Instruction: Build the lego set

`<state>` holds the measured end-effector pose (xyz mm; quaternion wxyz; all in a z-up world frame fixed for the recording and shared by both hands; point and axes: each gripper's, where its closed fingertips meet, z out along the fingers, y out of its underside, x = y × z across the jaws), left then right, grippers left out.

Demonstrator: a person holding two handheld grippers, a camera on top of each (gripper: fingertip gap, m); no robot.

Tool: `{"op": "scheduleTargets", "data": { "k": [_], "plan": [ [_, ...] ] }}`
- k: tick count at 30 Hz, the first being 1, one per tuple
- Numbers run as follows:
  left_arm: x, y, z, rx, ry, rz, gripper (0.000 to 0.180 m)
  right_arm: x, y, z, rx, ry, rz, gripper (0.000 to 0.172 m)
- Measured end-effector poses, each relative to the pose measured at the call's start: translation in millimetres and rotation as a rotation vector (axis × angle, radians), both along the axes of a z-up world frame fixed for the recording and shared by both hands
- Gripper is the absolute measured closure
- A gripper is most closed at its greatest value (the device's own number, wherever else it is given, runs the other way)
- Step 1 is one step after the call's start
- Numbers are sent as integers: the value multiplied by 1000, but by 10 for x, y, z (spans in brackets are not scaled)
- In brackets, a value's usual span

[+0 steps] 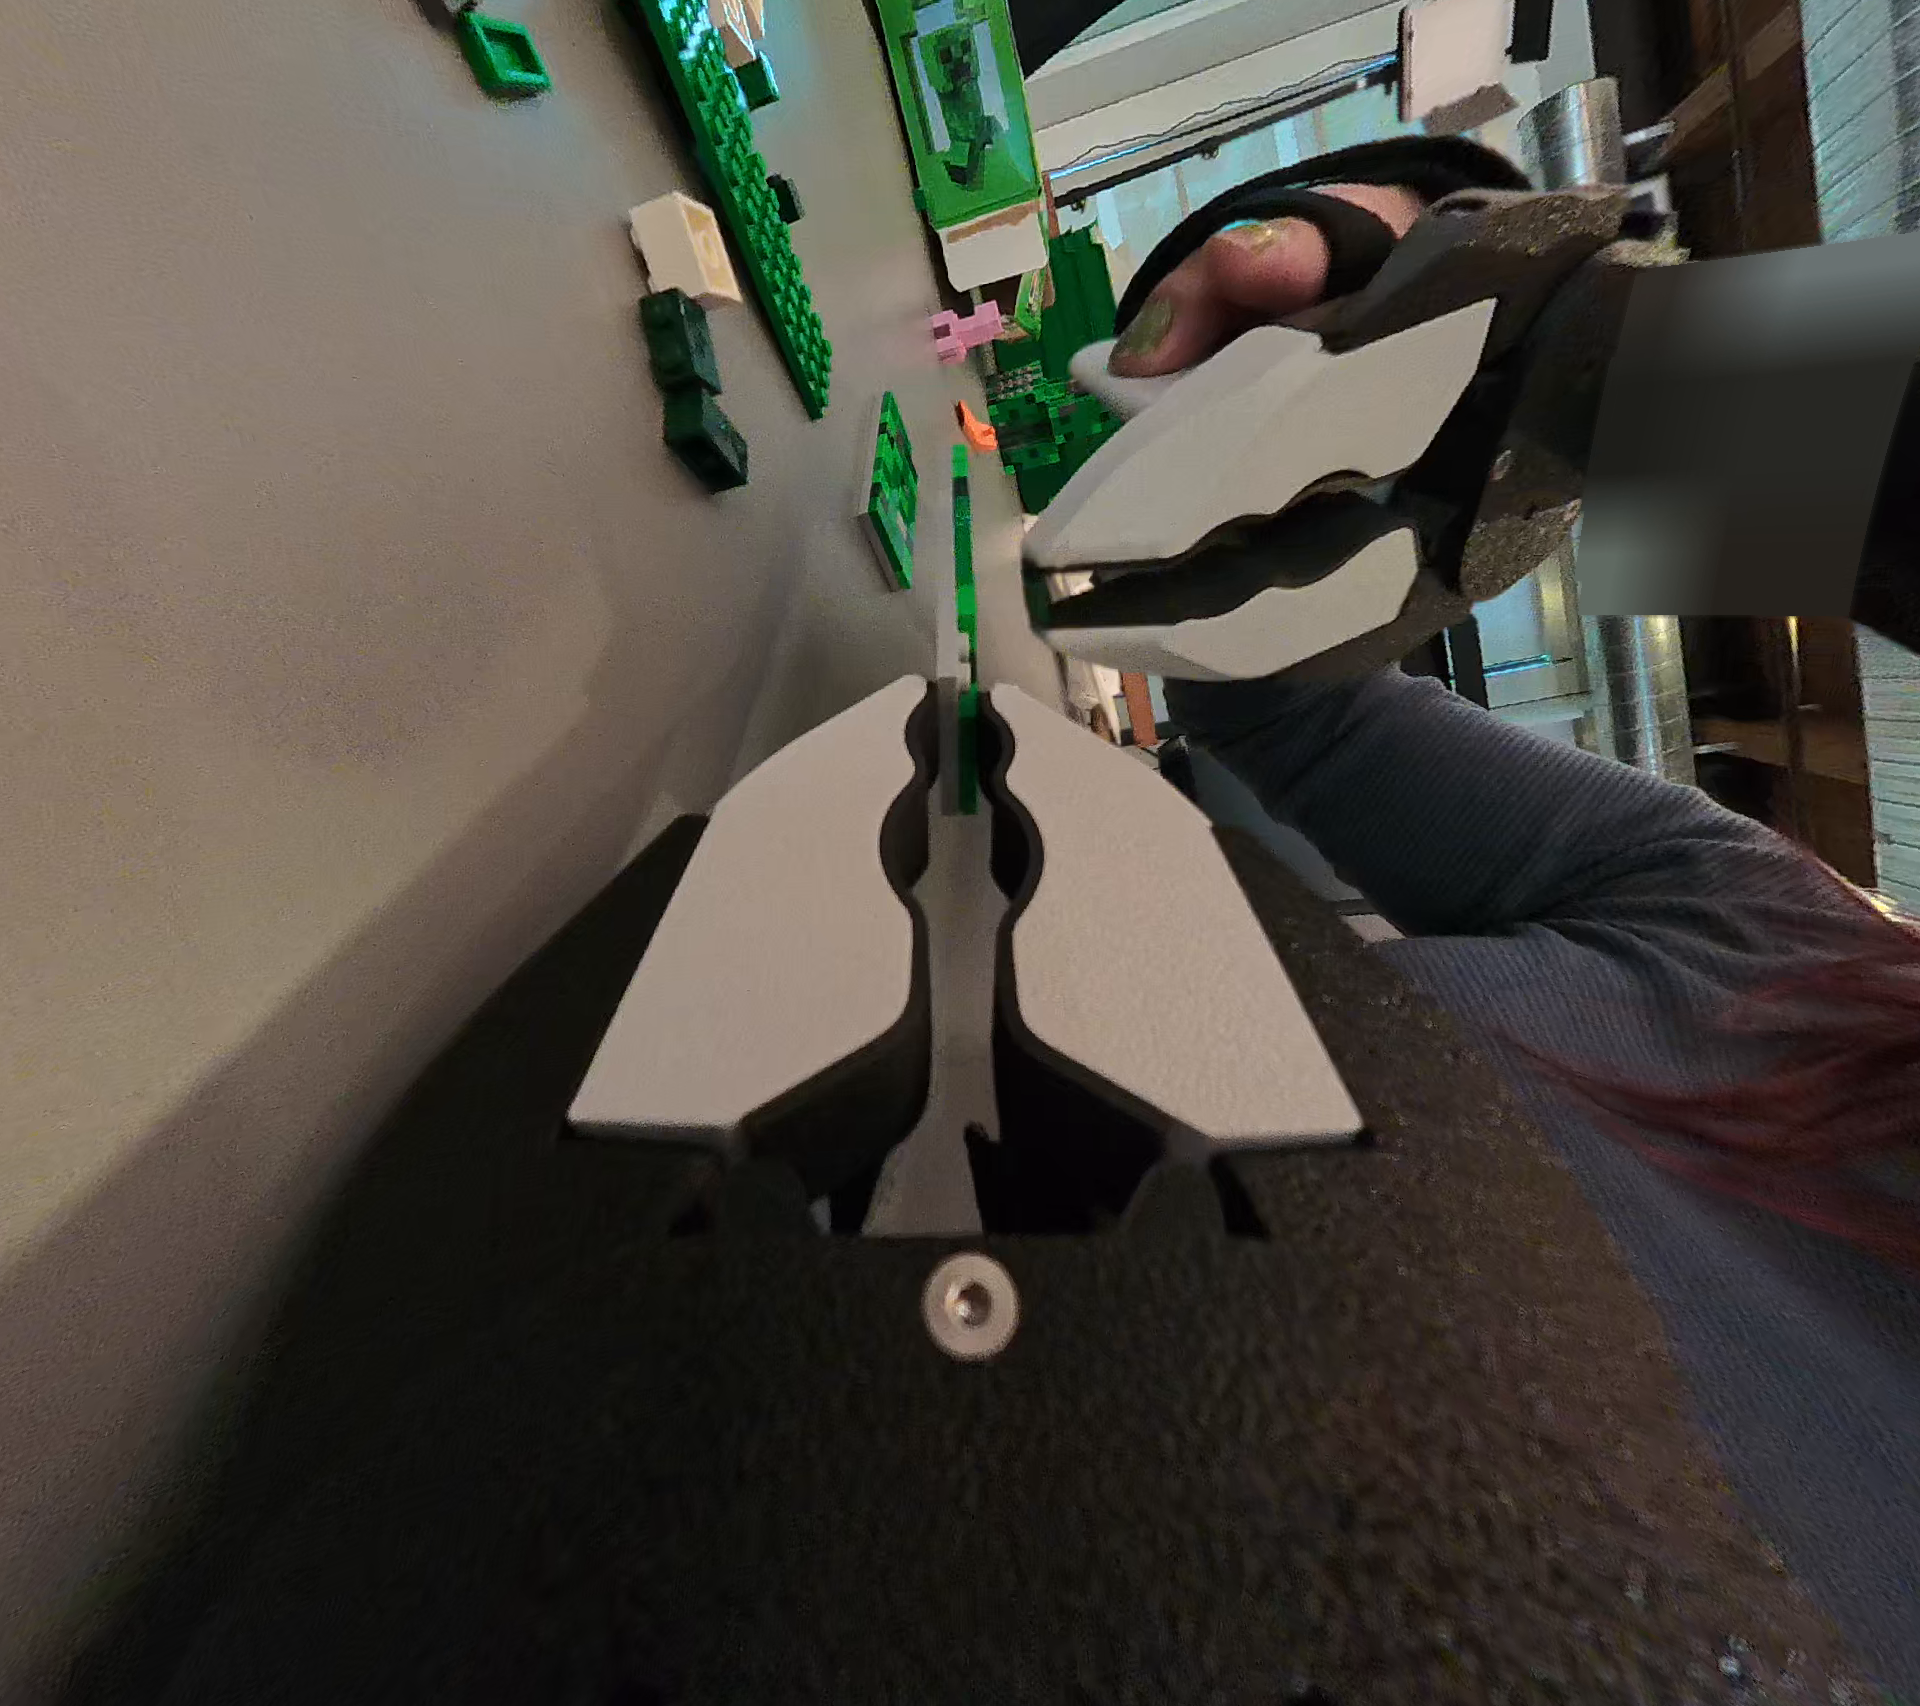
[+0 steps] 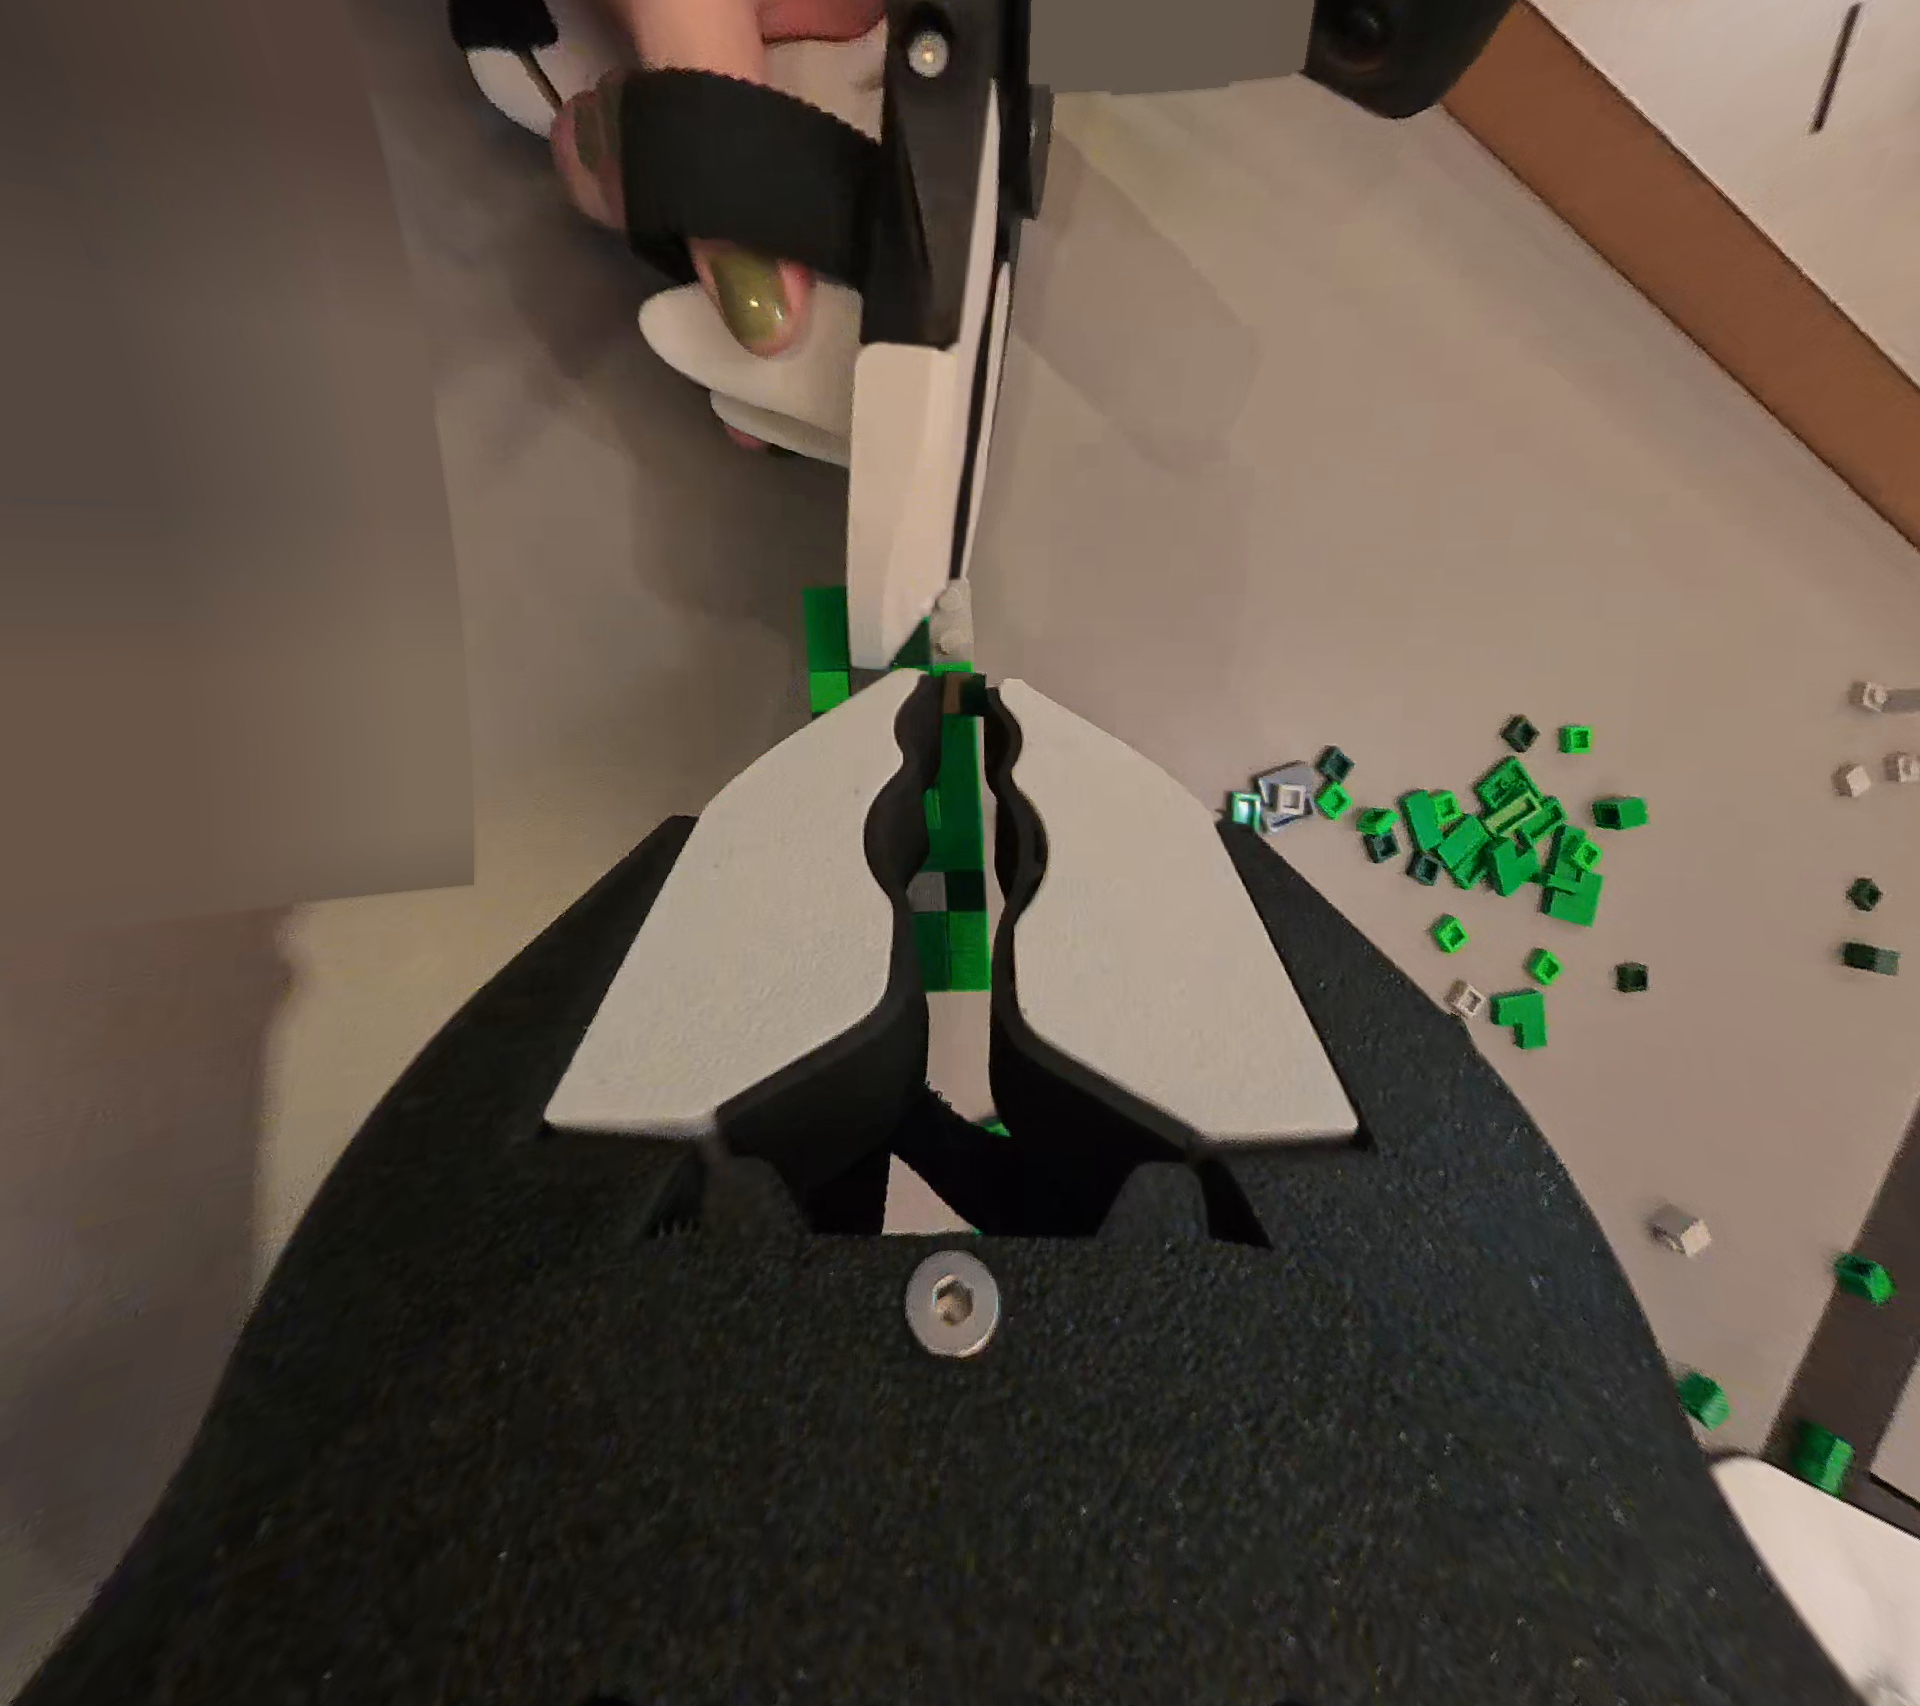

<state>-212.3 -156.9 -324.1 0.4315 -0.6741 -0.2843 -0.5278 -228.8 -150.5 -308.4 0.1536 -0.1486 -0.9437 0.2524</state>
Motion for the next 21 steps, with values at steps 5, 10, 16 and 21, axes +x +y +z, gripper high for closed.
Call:
{"op": "scheduleTargets", "data": {
  "k": [5, 10, 16, 21],
  "plan": [
    [37, 4, -5, 0, 25, -6, 175, 27, -36, -74, 34, 3, 23, 165],
    [65, 2, -11, -1, 27, -25, 174, 24, -59, -75, 62, 14, 32, 164],
    [84, -1, -10, 5, 34, -36, 174, 25, -54, -66, 81, -16, 40, 164],
    [85, -5, -6, 9, 32, -38, 174, 30, -66, -53, 102, -18, 61, 164]
  ]
}}
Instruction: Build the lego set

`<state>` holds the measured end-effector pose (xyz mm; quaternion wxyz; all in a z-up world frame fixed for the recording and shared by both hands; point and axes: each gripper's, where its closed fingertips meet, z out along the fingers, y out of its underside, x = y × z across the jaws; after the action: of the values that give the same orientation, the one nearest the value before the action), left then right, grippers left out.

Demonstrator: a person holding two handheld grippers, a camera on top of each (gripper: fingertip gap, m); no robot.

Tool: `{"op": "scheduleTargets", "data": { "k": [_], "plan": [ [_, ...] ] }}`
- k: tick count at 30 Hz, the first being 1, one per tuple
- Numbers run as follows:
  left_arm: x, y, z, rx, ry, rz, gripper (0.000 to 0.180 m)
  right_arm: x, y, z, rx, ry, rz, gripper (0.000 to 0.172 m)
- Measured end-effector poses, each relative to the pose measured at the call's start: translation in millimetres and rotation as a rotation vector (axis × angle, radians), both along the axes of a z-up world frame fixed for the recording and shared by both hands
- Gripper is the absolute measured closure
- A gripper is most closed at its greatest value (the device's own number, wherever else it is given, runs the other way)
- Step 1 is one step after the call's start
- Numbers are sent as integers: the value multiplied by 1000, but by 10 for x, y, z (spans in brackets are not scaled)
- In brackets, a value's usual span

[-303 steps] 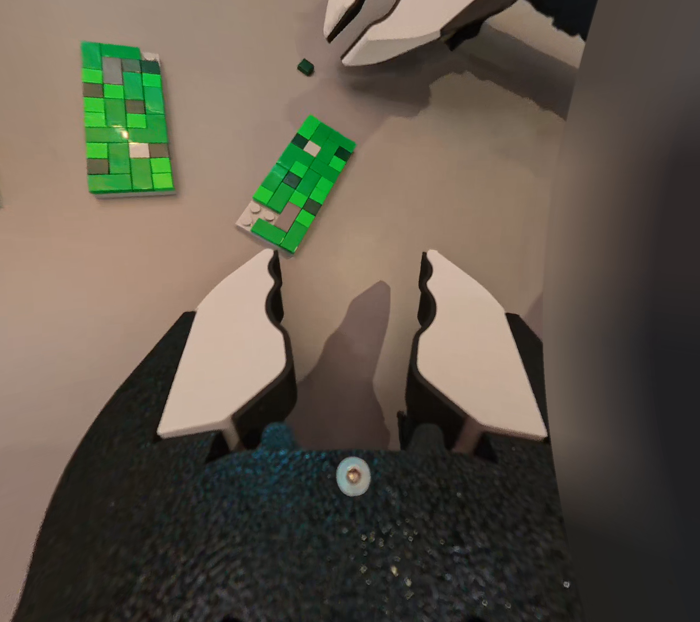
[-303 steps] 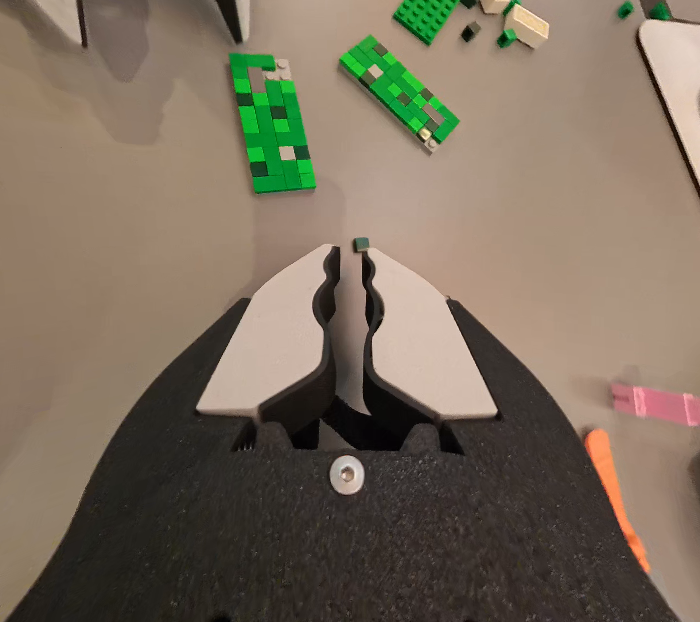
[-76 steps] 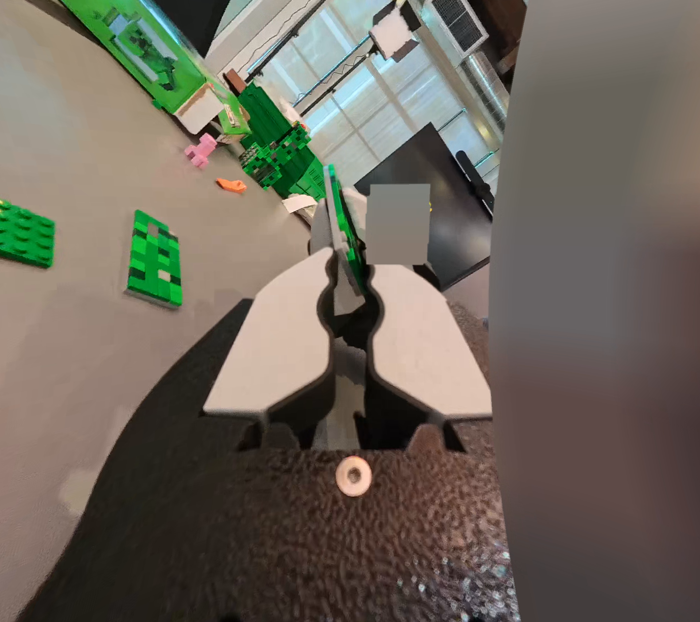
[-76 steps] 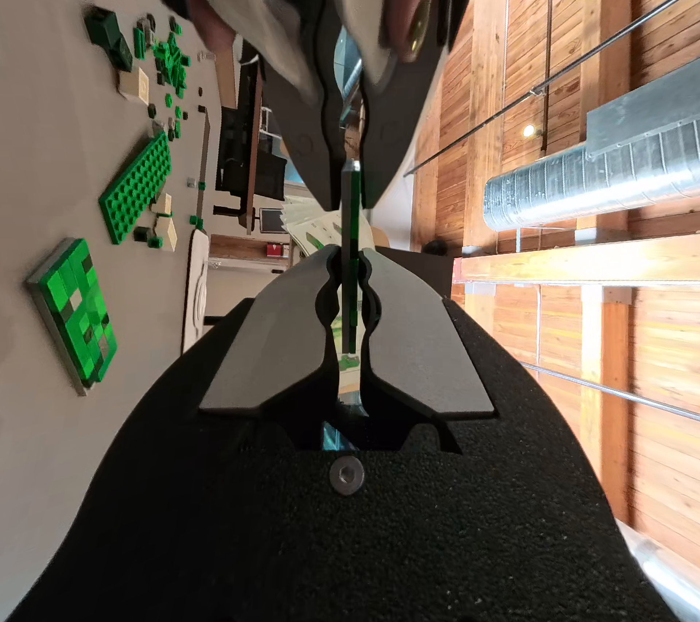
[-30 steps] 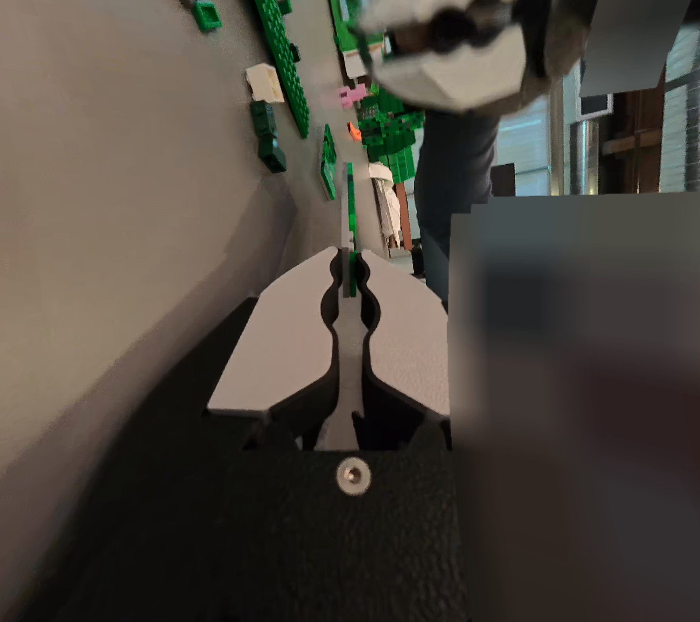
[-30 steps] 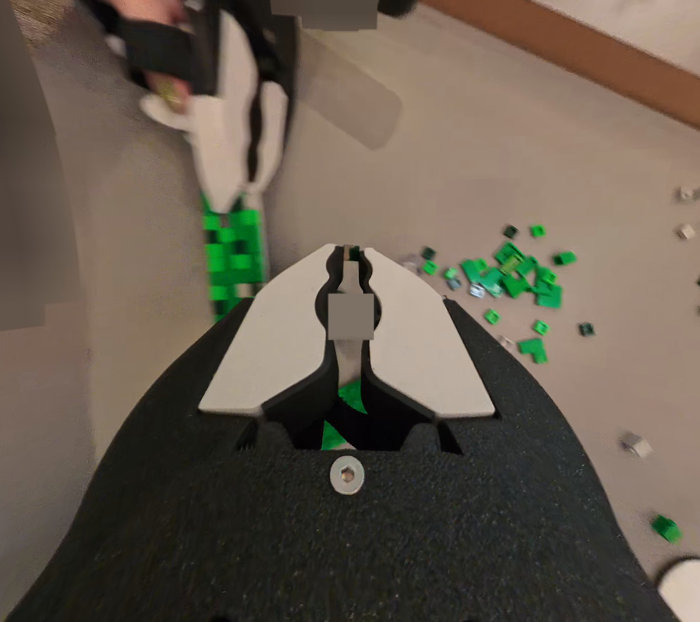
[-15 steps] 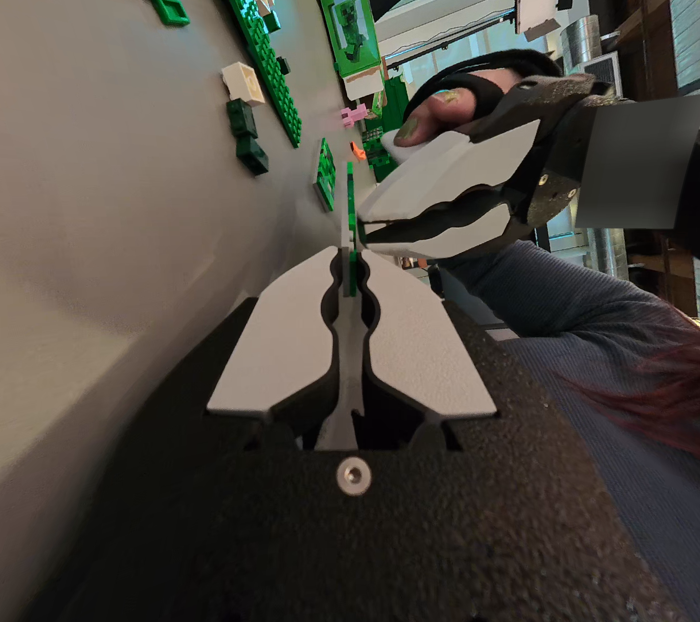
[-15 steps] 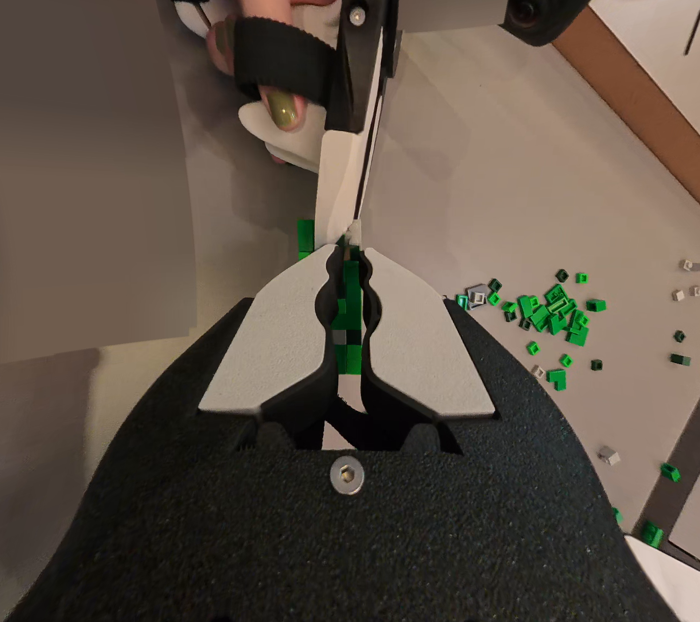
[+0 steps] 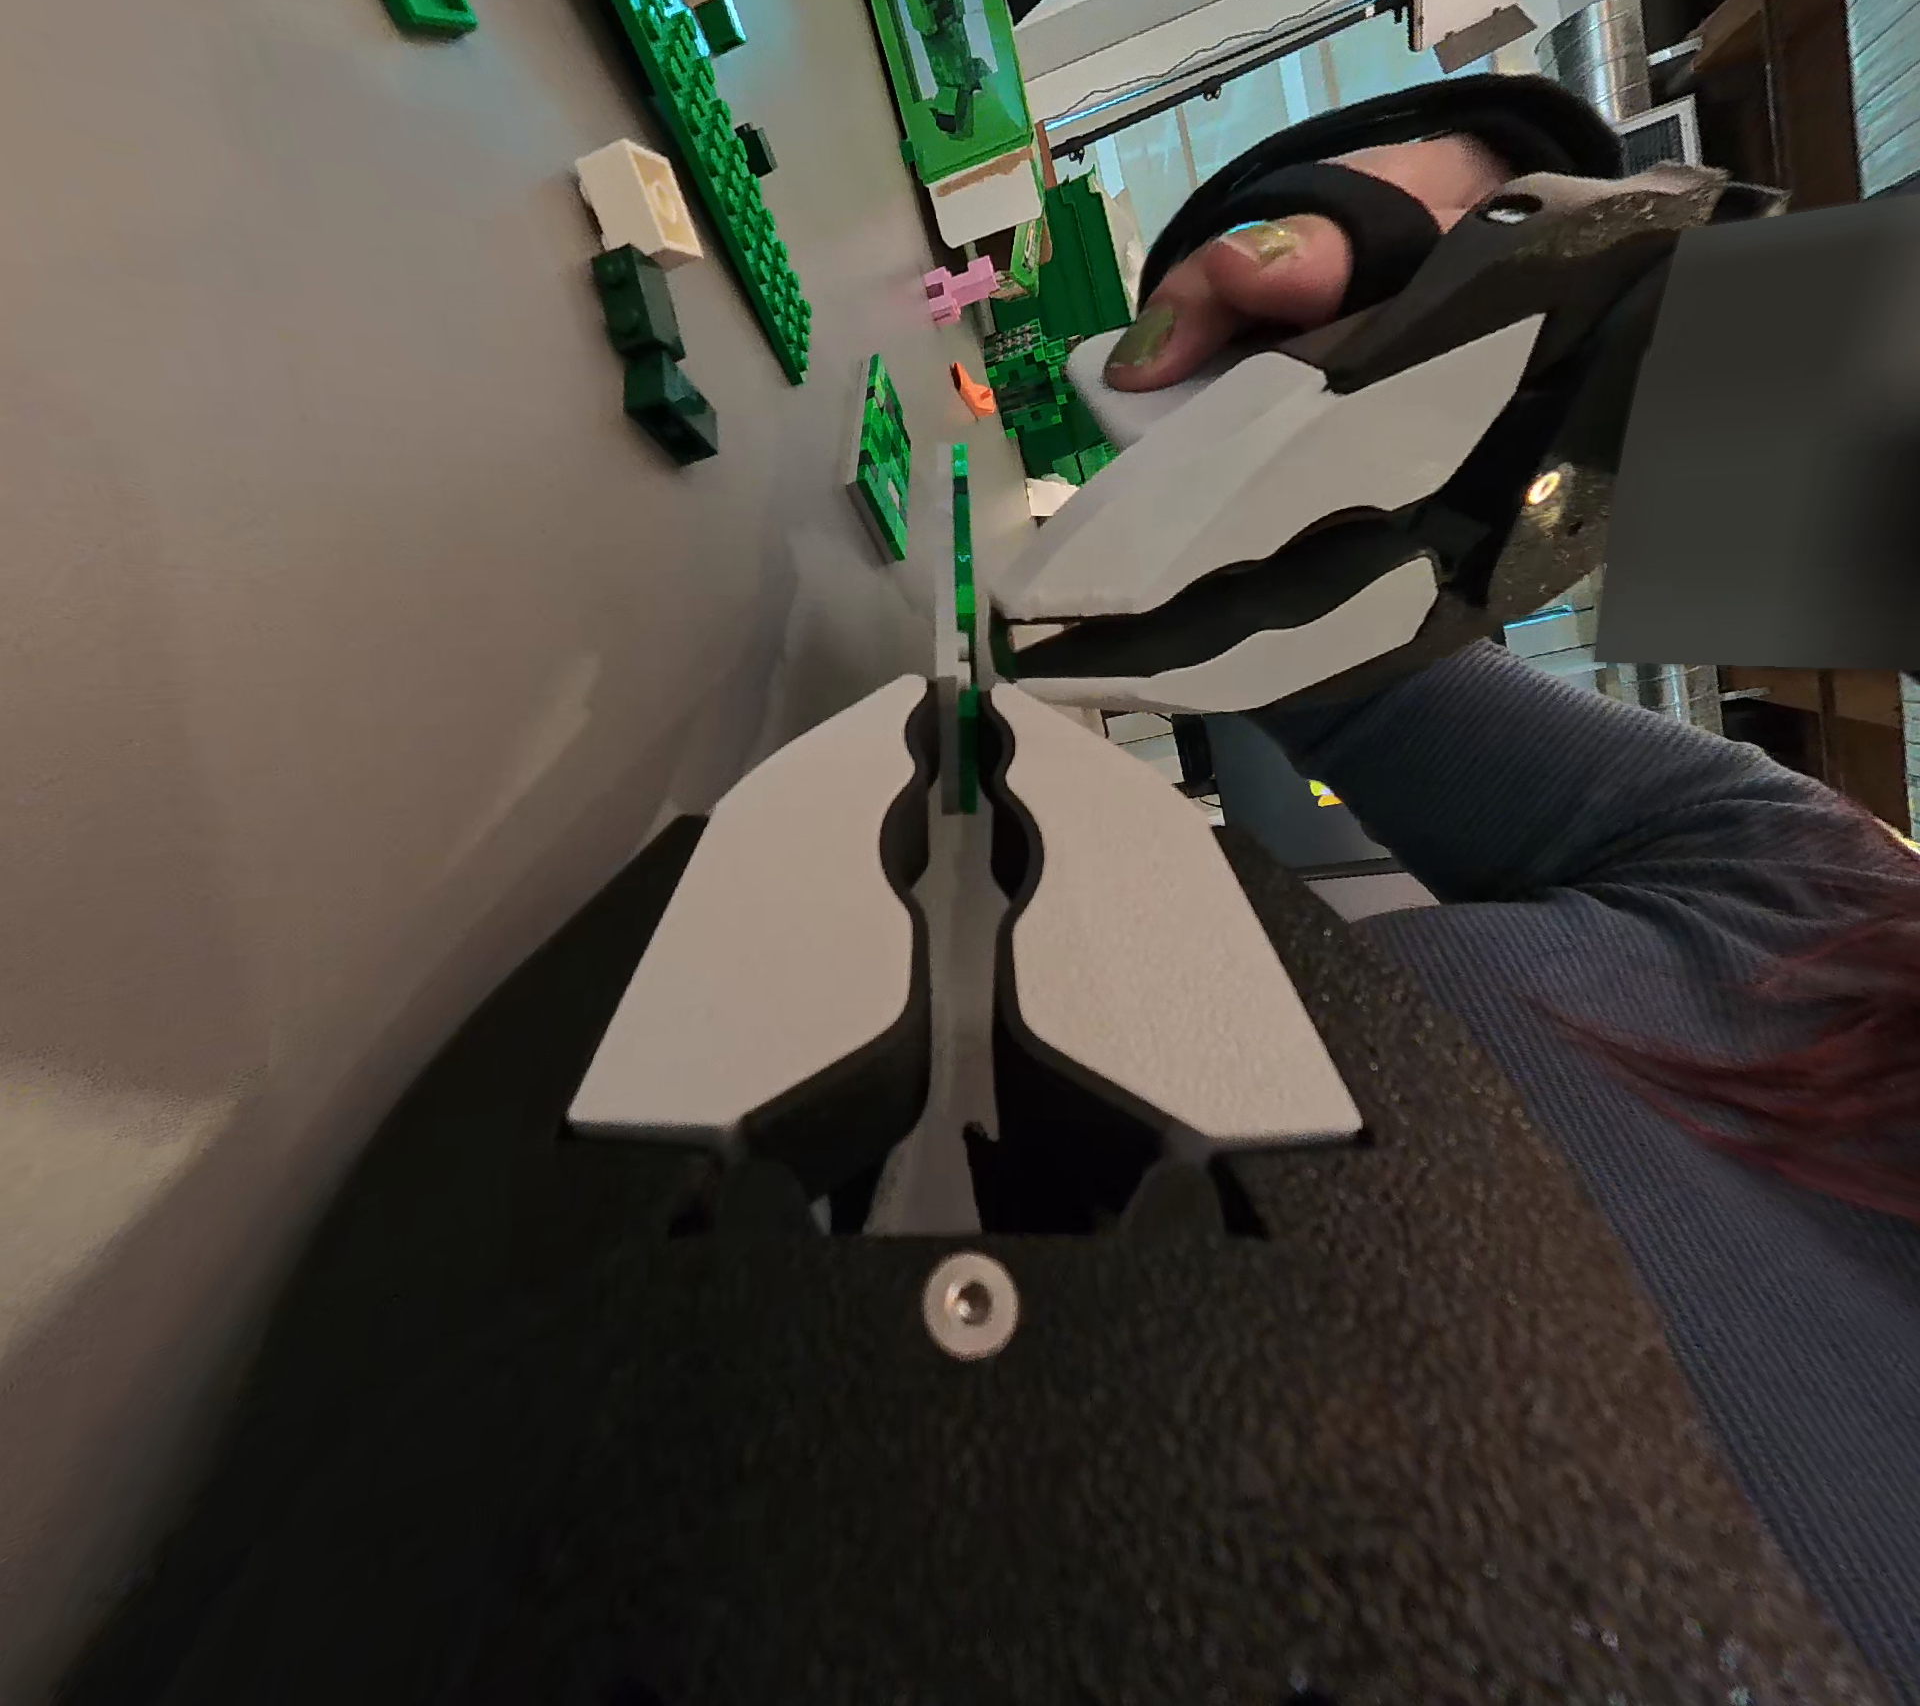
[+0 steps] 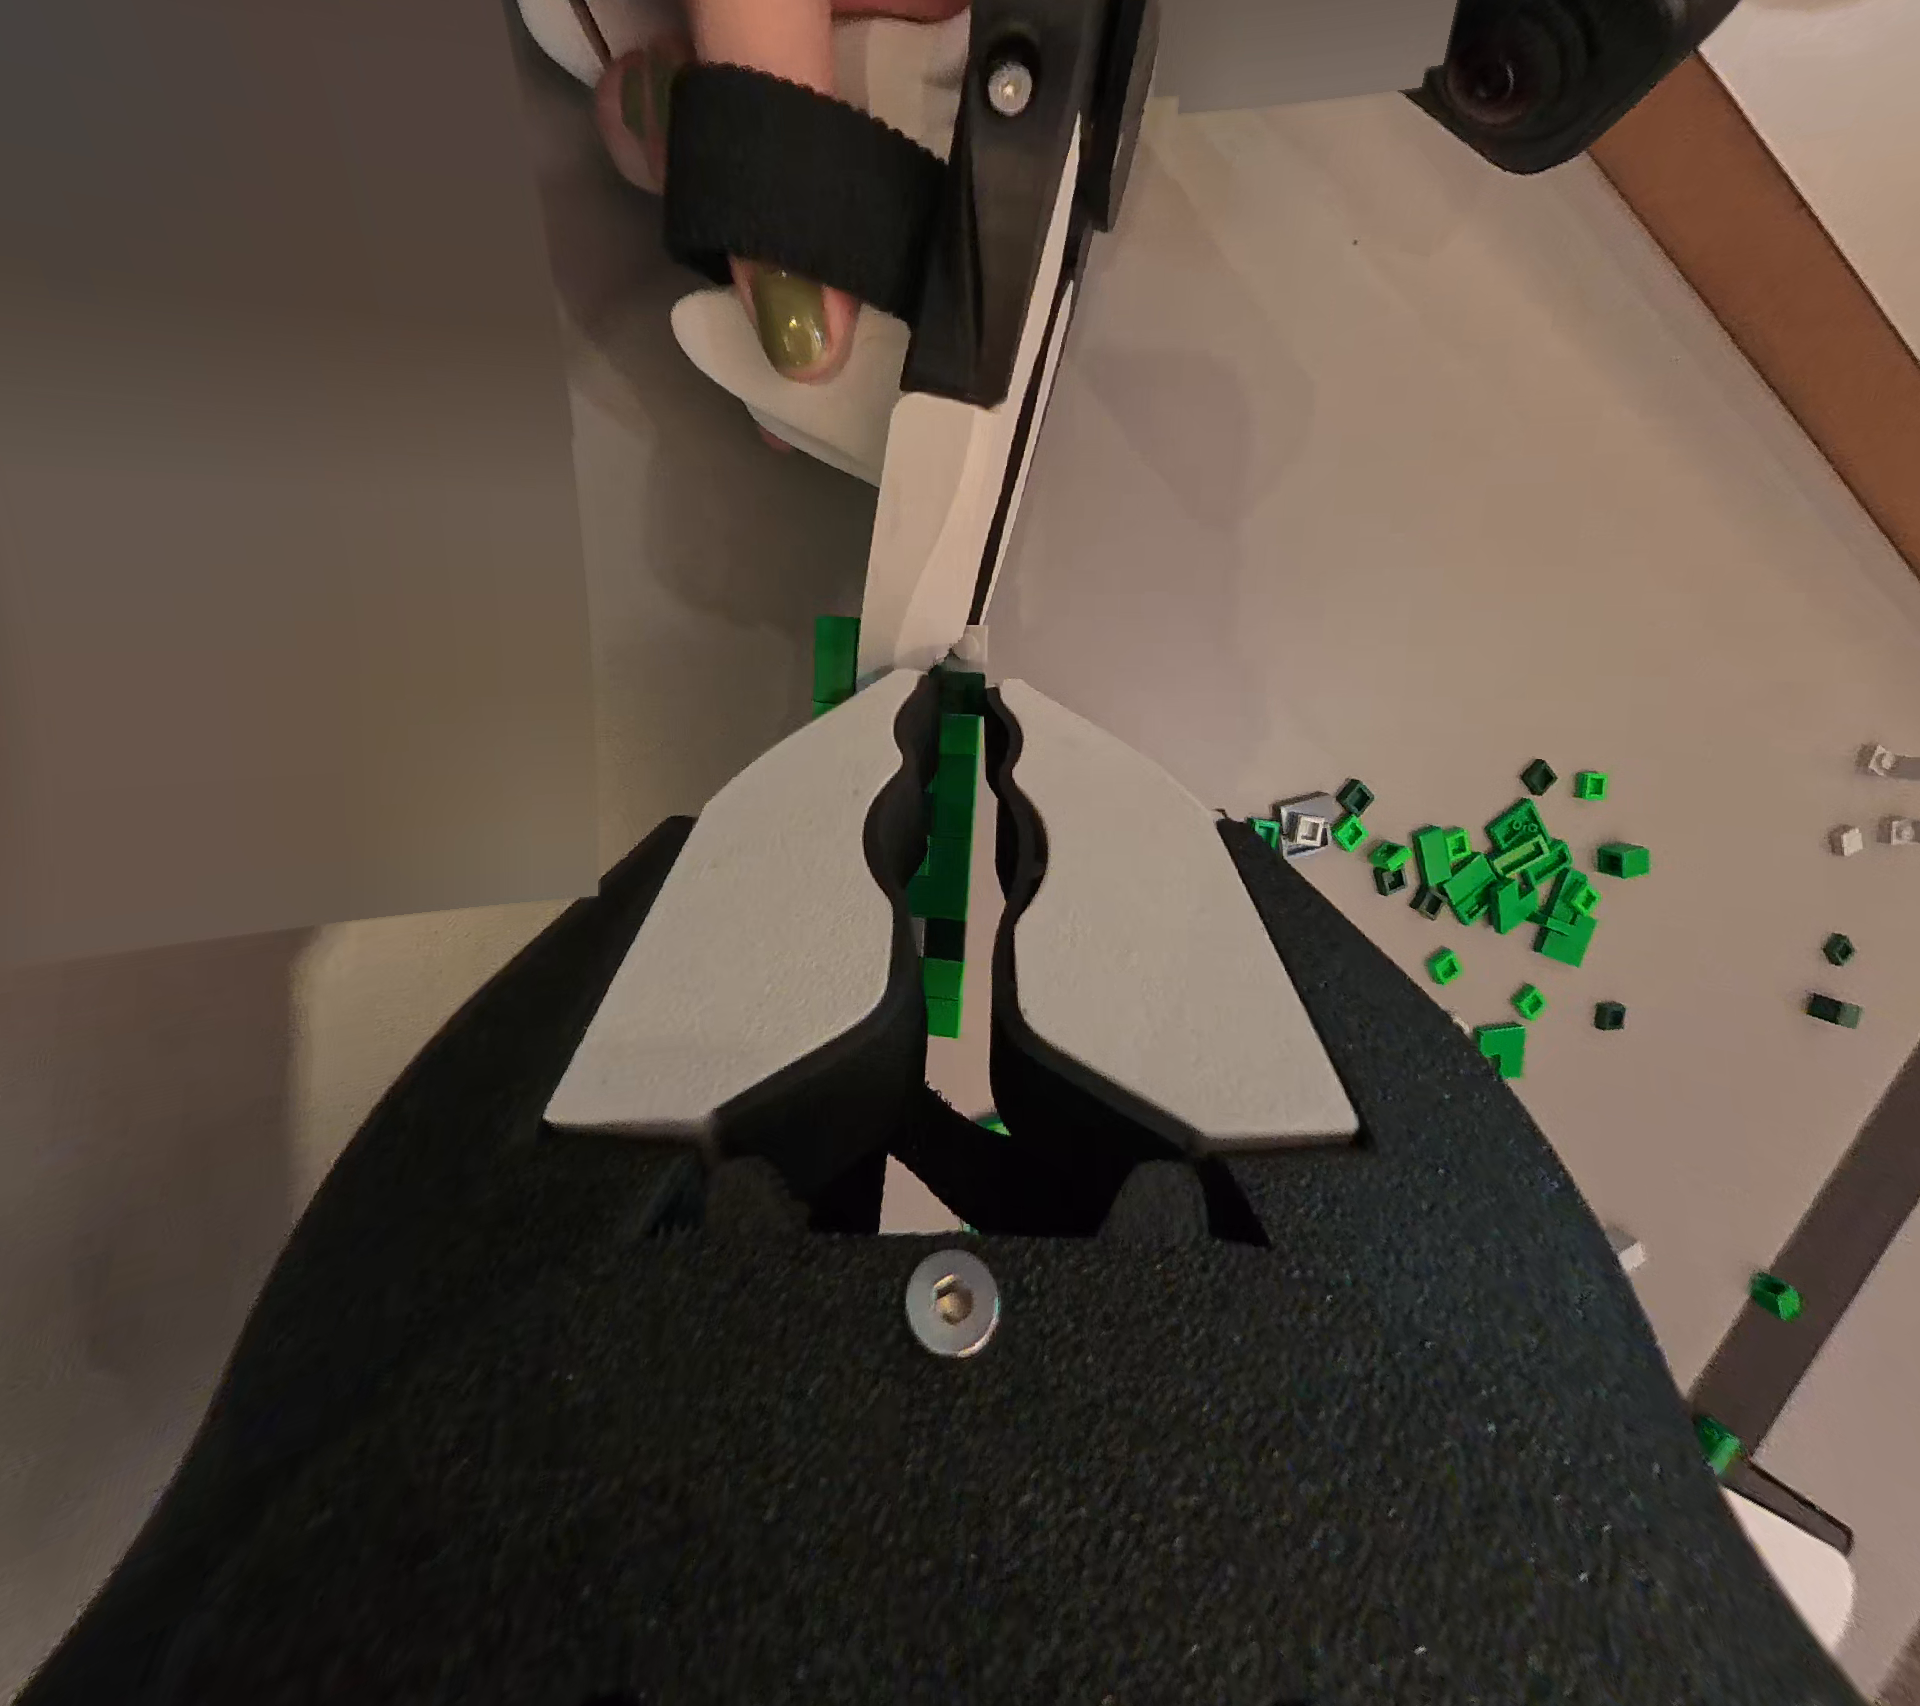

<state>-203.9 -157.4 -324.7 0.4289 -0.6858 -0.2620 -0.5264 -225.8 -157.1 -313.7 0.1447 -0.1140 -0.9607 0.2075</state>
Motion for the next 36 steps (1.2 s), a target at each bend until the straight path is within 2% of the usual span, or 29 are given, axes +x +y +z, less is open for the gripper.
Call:
{"op": "scheduleTargets", "data": {
  "k": [9, 12, 15, 17, 19, 25, 31, 36],
  "plan": [
    [15, 1, 3, 5, 8, -7, 174, 56, 8, 25, 1, -55, 13, 156],
    [31, -5, 5, 9, 19, -21, 174, 66, 0, 93, -73, -109, -25, 156],
    [73, -16, -2, 14, 56, -56, 174, 14, 16, 179, -264, -303, -148, 156],
    [111, -23, -8, 16, 77, -83, 174, 42, -11, 199, -386, -529, -220, 156],
    [137, -34, -13, 17, 94, -107, 174, 82, -21, 180, -435, -699, -246, 156],
    [173, -49, 1, 22, 103, -140, 174, 180, -29, 66, -397, -918, -245, 156],
    [193, -55, -3, 22, 107, -154, 174, 241, -38, 31, -369, -988, -218, 164],
    [218, -65, 3, 25, 102, -175, 174, 268, -42, 35, -370, -1021, -186, 164]
  ]
}}
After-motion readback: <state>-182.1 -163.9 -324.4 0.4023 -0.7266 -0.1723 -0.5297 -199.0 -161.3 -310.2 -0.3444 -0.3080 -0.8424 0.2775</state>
